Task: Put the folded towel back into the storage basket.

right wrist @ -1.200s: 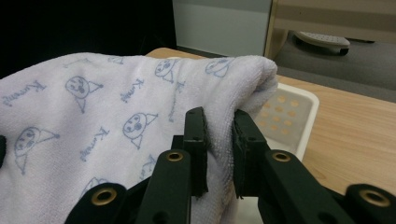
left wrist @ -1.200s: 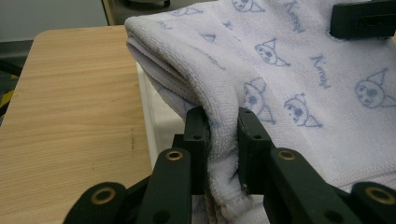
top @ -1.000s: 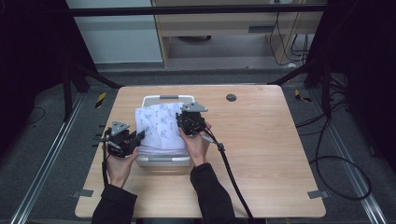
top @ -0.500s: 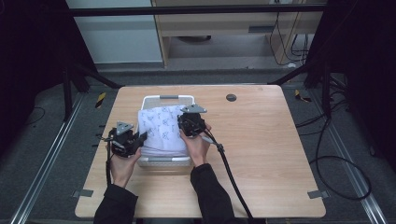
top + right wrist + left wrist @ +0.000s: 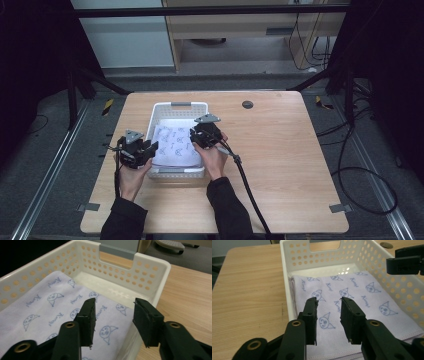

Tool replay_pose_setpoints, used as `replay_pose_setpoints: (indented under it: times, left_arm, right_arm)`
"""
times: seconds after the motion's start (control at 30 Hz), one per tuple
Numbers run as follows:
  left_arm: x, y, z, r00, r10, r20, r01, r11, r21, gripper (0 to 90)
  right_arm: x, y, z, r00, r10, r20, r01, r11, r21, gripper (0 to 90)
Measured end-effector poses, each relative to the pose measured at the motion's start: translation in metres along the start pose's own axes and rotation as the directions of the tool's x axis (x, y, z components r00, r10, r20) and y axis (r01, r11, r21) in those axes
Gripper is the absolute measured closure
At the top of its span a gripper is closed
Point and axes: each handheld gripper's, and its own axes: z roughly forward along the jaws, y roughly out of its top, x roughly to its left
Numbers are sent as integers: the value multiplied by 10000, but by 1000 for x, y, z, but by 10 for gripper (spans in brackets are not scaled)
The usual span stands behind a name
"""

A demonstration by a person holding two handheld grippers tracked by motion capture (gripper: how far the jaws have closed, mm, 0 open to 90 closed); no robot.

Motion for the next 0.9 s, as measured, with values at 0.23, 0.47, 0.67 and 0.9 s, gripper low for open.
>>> replay_pose_setpoints:
  times: [0.23, 0.47, 0.67, 0.9]
  left_arm:
    - [-12, 3, -13, 9986, 448, 274, -430, 9971, -625, 627]
    - [-24, 2, -18, 9937, 1087, 287, -1056, 9899, -944, 568]
    - [-31, -2, -22, 9881, 1503, 317, -1454, 9817, -1226, 501]
    - [-39, -9, -24, 9823, 1715, 756, -1610, 9785, -1288, 445]
  right_arm:
    - [-11, -1, -24, 9998, 95, -194, -107, 9979, -632, 409]
    - [-23, -8, -50, 9979, 154, -635, -217, 9949, -988, 336]
    - [-36, -19, -70, 9947, 472, -912, -576, 9917, -1153, 288]
    - [-57, -43, -98, 9946, 610, -836, -713, 9895, -1256, 249]
